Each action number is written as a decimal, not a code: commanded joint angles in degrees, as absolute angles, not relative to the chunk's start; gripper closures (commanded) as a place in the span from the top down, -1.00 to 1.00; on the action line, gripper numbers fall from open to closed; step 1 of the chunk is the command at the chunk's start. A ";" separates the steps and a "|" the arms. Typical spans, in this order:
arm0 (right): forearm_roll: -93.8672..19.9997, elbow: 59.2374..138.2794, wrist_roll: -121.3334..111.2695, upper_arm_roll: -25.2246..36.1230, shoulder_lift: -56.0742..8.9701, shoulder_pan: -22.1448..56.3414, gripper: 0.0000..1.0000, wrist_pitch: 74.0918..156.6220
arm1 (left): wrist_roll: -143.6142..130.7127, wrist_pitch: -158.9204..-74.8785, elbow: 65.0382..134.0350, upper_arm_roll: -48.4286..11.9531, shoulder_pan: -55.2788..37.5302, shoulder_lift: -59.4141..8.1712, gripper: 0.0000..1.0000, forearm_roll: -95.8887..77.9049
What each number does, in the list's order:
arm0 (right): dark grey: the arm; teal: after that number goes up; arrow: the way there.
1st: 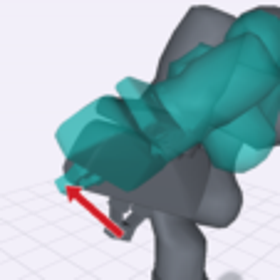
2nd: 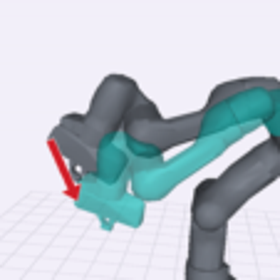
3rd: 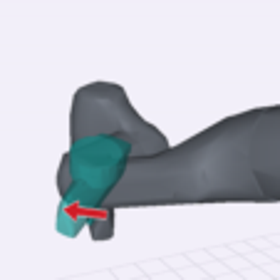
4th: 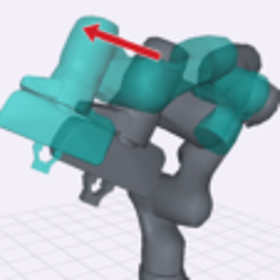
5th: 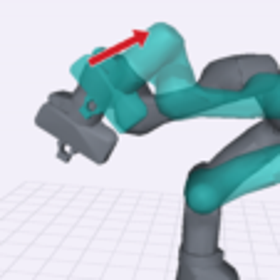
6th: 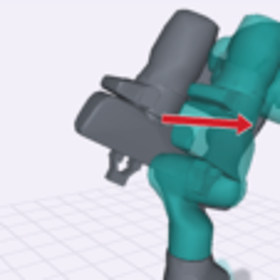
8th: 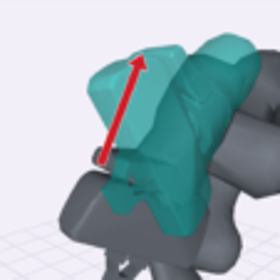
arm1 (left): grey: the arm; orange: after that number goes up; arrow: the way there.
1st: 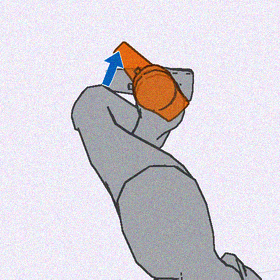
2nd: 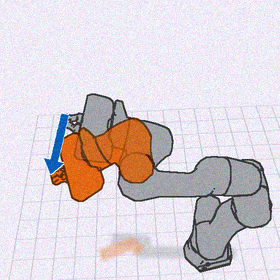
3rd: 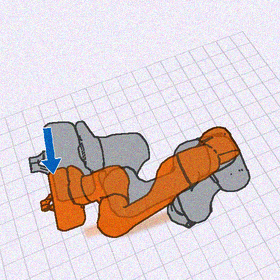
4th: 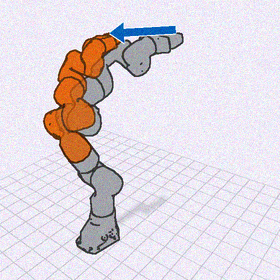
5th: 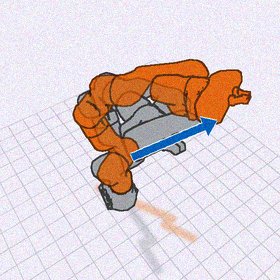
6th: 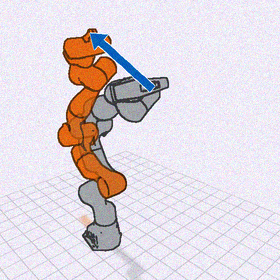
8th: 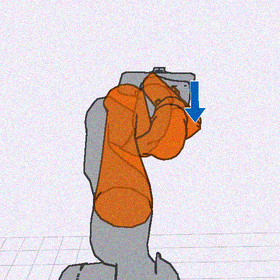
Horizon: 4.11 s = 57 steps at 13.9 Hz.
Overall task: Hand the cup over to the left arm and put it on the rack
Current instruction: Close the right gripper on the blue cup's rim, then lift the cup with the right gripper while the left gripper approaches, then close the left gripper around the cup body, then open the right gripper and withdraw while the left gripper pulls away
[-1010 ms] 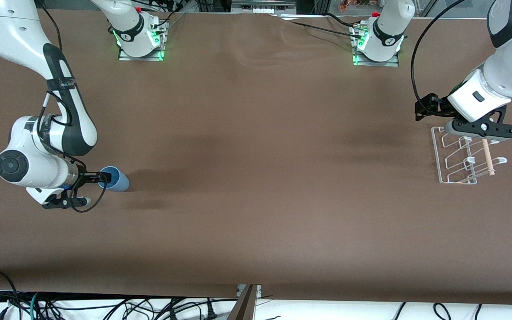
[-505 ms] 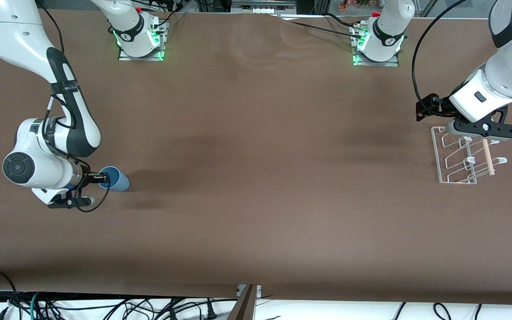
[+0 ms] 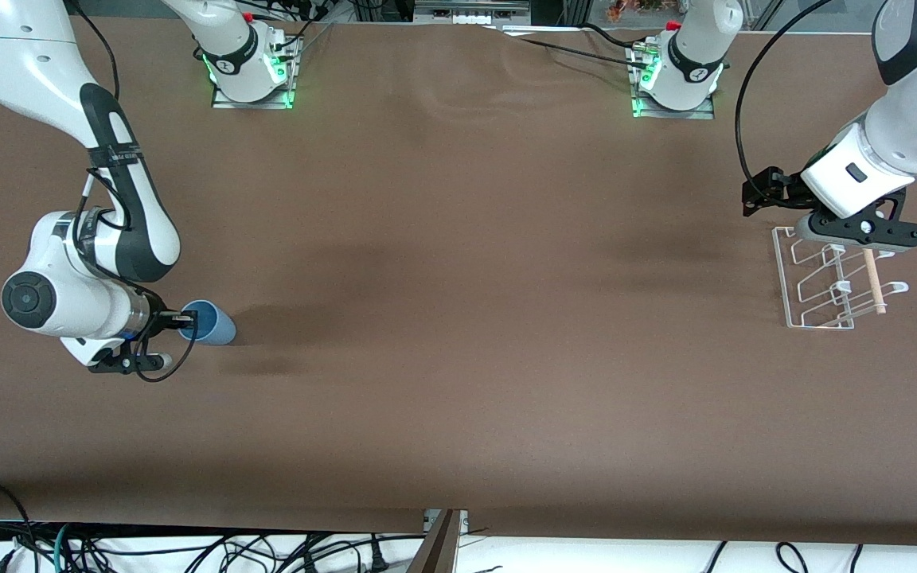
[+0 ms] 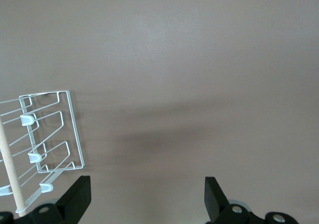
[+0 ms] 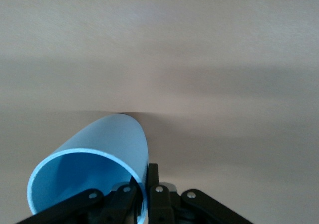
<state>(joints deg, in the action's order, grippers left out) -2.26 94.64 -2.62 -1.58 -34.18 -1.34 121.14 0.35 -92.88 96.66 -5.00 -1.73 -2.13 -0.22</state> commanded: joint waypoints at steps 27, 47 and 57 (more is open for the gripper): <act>-67.05 76.65 9.84 -15.47 -38.67 19.60 -1.00 121.38 | 61.16 -113.18 90.44 -5.19 -14.93 -18.98 1.00 -38.24; -67.59 75.94 9.93 -15.47 -38.67 21.62 -1.00 123.13 | 69.35 -121.03 90.88 -5.19 -19.78 -20.92 -0.95 -38.14; -65.23 75.76 9.14 -14.94 -36.04 14.43 1.00 119.54 | 67.77 -112.69 90.62 -4.57 -17.68 -19.08 -0.95 -35.00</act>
<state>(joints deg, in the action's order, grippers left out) -66.30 75.66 9.12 -14.76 -37.76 16.47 121.79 68.63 -116.42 91.58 -4.99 -18.95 -20.18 -37.02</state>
